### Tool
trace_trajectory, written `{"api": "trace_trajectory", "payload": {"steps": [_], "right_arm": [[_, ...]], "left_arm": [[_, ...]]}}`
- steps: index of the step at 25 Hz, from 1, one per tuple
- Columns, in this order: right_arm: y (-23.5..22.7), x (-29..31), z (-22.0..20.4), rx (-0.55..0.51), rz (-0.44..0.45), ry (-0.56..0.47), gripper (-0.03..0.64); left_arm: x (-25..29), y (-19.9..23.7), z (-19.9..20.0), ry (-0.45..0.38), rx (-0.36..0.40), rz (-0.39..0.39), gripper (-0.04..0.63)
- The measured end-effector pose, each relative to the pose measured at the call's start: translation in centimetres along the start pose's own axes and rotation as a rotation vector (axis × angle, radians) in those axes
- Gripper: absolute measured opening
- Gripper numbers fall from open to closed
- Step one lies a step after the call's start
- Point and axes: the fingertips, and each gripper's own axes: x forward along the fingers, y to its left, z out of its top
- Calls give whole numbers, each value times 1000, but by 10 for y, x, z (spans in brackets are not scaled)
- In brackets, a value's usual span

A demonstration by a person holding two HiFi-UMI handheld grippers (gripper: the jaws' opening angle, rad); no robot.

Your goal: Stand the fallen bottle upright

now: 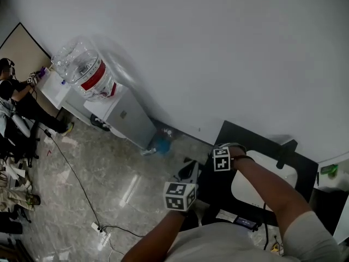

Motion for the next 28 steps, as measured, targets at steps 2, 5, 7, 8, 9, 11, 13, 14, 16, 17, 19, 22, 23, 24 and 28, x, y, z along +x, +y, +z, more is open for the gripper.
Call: {"api": "trace_trajectory", "payload": {"steps": [2, 5, 7, 8, 9, 11, 13, 14, 16, 17, 19, 22, 23, 24, 28], "right_arm": [[-4, 14, -5, -11, 35, 24, 122], [-7, 36, -12, -42, 57, 57, 121], [-13, 43, -13, -42, 48, 55, 124], [-17, 44, -14, -34, 44, 46, 124], [-20, 43, -14, -25, 44, 34, 123], [-22, 42, -13, -14, 47, 6, 121], [-22, 40, -12, -21, 43, -18, 120], [-21, 39, -11, -25, 36, -33, 120], [-24, 32, -10, -8, 12, -79, 120], [-26, 27, -10, 15, -4, -111, 120], [-33, 10, -8, 78, -44, -185, 120], [-40, -20, -8, 186, -118, -299, 118], [-41, -31, -11, 225, -146, -337, 117], [-42, -41, -15, 268, -173, -376, 117], [-45, -80, -34, 435, -279, -533, 117]], "left_arm": [[5, 7, -1, 13, -3, 10, 8], [11, 18, -3, 24, -7, 22, 8], [15, 25, -5, 30, -15, 29, 8], [16, 27, -5, 31, -20, 33, 8], [17, 29, -6, 33, -25, 36, 8], [20, 31, -8, 35, -32, 40, 8], [22, 30, -9, 36, -36, 39, 8], [23, 30, -9, 36, -37, 37, 8], [24, 29, -7, 34, -36, 36, 8], [25, 29, -6, 31, -35, 36, 8], [24, 29, -4, 27, -33, 34, 8], [23, 26, -2, 27, -29, 26, 8], [23, 23, 0, 27, -25, 20, 8], [23, 19, 1, 27, -19, 12, 8], [24, 2, 10, 26, 13, -20, 8]]}}
